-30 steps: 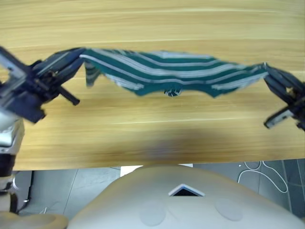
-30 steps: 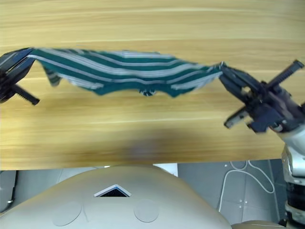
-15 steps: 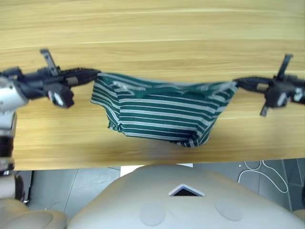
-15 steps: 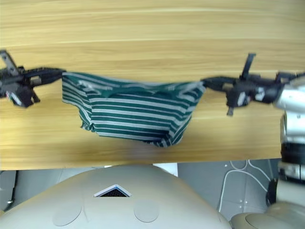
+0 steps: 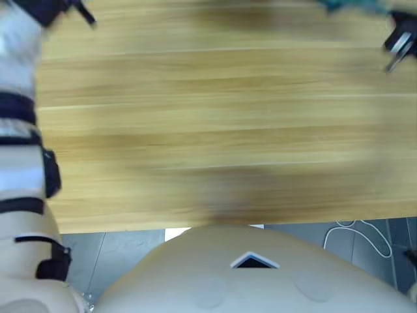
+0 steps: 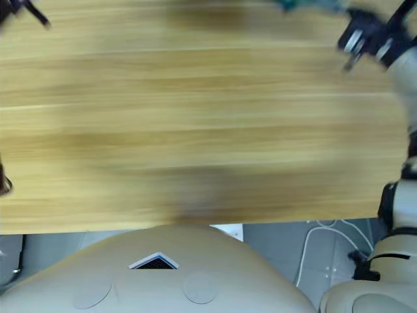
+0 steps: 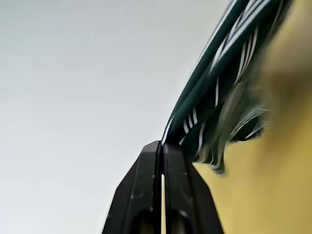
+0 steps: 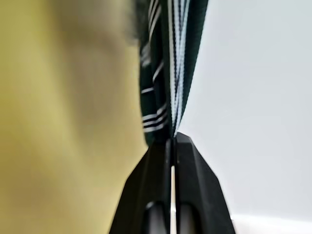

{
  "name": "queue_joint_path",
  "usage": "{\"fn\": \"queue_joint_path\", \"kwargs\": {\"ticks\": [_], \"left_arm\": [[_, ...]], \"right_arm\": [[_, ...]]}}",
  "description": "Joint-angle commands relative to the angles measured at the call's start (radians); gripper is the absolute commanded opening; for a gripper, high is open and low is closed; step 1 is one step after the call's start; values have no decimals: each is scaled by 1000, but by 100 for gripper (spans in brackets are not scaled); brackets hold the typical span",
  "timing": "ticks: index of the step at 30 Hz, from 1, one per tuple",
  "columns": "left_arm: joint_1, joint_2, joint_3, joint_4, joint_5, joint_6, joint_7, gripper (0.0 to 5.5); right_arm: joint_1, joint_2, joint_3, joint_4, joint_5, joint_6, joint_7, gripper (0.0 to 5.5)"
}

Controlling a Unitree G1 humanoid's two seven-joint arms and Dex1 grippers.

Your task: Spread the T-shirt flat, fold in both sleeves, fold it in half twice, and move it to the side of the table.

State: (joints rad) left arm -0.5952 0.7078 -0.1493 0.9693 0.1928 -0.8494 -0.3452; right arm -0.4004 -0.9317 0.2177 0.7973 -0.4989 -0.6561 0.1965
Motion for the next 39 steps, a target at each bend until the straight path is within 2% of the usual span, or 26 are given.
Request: {"fn": "queue_joint_path", "kwargs": {"ticks": [1, 5, 11, 15, 22, 30, 33, 36, 39], "left_arm": [[93, -10, -11, 50, 69, 39, 95, 2], [191, -49, -135, 7, 219, -13, 87, 2], [273, -23, -176, -79, 266, -88, 88, 2], [430, 82, -157, -281, 163, -195, 6, 2], [669, 244, -90, -624, -86, -241, -90, 2], [738, 204, -143, -678, 205, -116, -140, 2], [773, 178, -202, -727, 262, -109, -167, 2], [797, 184, -225, -787, 218, -107, -191, 2], [838, 261, -237, -823, -13, -154, -233, 2]], "right_arm": [[70, 23, -36, 22, 84, -34, 26, 0], [138, 39, -25, -93, 150, -97, 121, 0], [308, 6, -49, -256, 236, -128, 229, 0], [471, -36, -101, -373, 302, -147, 261, 0], [647, -64, -176, -528, 390, -151, 315, 0], [760, -61, -187, -668, 353, -109, 366, 0], [816, -69, -196, -692, 343, -104, 377, 0], [858, -84, -221, -688, 352, -104, 387, 0], [886, -94, -252, -661, 341, -99, 384, 0]]}}
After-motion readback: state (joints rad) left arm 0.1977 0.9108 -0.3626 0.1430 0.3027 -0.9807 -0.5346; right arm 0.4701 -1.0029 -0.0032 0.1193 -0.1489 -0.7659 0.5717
